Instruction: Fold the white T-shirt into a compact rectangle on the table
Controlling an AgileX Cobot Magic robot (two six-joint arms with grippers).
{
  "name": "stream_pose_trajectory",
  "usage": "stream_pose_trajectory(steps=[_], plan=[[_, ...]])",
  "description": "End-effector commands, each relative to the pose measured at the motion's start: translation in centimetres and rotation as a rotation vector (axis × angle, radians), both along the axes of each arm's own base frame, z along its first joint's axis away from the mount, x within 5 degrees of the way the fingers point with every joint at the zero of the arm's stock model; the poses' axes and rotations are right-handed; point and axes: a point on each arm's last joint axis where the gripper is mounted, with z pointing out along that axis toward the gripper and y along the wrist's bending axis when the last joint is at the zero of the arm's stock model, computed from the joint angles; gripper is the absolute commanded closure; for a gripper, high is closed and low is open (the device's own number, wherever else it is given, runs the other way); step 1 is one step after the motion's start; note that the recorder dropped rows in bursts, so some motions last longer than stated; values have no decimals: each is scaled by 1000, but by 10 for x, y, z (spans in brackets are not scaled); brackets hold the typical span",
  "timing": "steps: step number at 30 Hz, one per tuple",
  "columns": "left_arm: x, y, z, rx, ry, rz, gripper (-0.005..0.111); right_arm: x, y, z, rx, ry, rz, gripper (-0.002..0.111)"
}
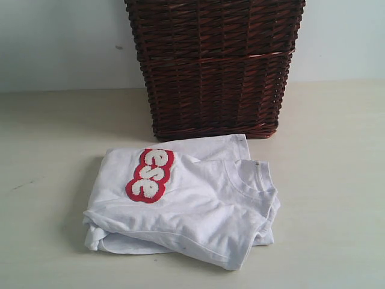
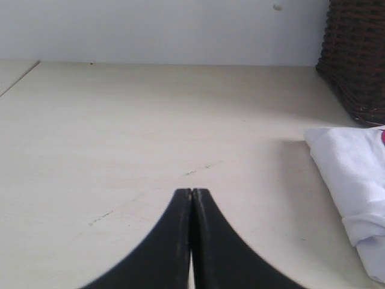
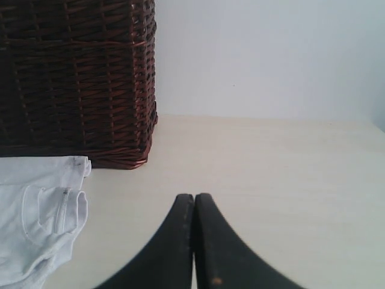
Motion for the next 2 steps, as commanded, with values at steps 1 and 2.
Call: stream_pose_trajectory(steps=[1, 2], plan=[[0, 0, 0, -8, -8, 1, 107, 0, 0, -1, -10, -3, -6, 108], [0, 0, 0, -8, -8, 1, 107, 0, 0, -1, -10, -3, -6, 108]])
